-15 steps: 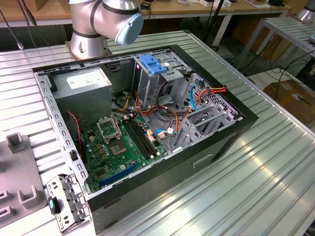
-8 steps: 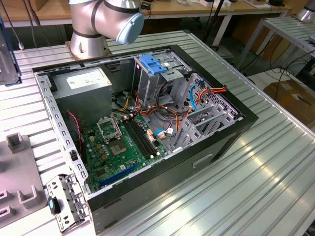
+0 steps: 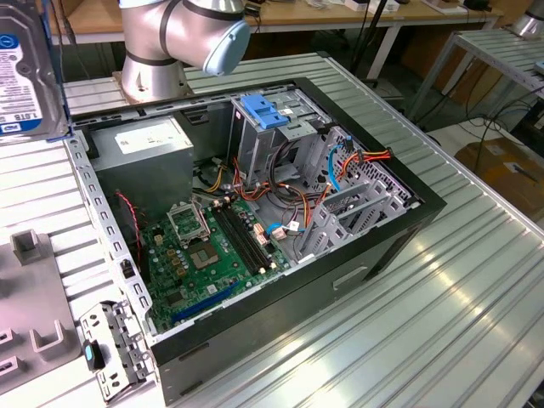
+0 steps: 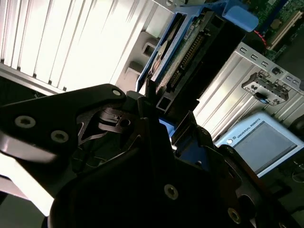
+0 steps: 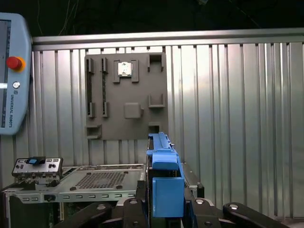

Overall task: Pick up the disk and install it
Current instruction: 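Pick up the disk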

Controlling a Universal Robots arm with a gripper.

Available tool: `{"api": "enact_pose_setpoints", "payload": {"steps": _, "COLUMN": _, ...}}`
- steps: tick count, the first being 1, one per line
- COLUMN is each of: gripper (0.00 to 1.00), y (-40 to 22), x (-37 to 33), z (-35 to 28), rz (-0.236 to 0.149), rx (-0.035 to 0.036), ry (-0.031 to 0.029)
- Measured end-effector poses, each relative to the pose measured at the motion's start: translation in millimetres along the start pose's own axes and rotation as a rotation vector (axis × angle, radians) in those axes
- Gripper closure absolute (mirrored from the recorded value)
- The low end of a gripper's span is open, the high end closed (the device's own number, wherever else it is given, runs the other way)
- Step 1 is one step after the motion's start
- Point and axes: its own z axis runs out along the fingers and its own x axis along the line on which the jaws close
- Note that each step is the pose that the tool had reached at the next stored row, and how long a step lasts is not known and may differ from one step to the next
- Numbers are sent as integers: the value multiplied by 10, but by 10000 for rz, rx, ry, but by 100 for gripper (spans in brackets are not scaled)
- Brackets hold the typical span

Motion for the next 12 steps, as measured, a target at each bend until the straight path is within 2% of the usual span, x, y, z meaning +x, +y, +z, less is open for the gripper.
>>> {"api": "enact_pose_setpoints", "payload": {"steps": 11, "gripper": 63, "y": -451, "x": -16, "z": -3, "rz": 0, "rx": -6, "ry": 0}}
{"api": "enact_pose_setpoints", "payload": {"steps": 12, "gripper": 63, "y": -516, "x": -19, "z": -3, "rz": -1, "rx": -8, "ry": 0}}
